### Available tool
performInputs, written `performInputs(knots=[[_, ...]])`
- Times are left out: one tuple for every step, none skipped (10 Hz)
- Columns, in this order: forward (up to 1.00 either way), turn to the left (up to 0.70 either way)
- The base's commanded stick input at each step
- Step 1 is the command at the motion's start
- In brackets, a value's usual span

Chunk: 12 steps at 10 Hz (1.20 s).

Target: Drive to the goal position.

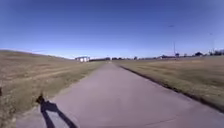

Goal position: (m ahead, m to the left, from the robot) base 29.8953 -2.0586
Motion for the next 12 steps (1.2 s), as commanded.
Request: performInputs(knots=[[0.7, 0.0], [0.7, 0.0], [0.7, 0.0], [0.7, 0.0], [0.7, 0.0], [0.7, 0.0], [0.7, 0.0], [0.7, 0.0], [0.7, 0.0], [0.7, 0.0], [0.7, 0.0], [0.7, 0.0]])
